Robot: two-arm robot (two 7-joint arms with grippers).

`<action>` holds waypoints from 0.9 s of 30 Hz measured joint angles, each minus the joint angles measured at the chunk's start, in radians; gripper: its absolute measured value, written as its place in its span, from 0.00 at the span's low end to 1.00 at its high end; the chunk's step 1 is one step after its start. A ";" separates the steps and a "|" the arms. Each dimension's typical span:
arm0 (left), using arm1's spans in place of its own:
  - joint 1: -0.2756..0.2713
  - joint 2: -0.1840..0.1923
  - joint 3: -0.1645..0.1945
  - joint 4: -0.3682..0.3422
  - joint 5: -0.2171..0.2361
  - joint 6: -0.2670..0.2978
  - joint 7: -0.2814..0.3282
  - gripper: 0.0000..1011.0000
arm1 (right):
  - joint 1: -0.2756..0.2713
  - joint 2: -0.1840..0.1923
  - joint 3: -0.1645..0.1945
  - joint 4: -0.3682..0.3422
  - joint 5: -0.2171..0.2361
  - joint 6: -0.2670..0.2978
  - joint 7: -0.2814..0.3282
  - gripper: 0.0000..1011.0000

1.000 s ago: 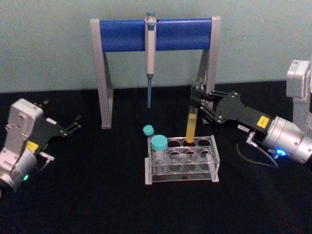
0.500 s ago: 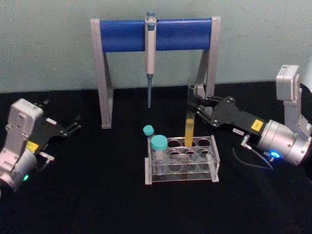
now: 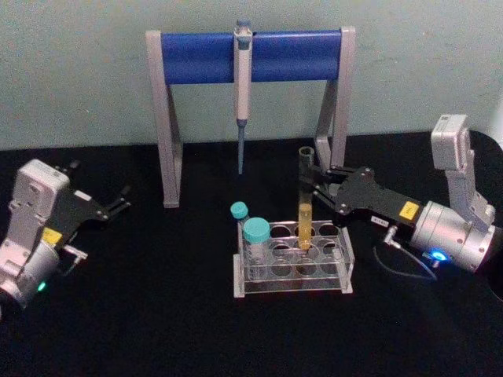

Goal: Pick up the test tube from the test tube rack, shake it, then place it back into the test tube rack.

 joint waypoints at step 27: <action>0.000 0.000 0.000 0.000 0.000 0.000 0.000 0.99 | 0.011 -0.005 -0.021 0.029 -0.024 0.029 0.001 0.22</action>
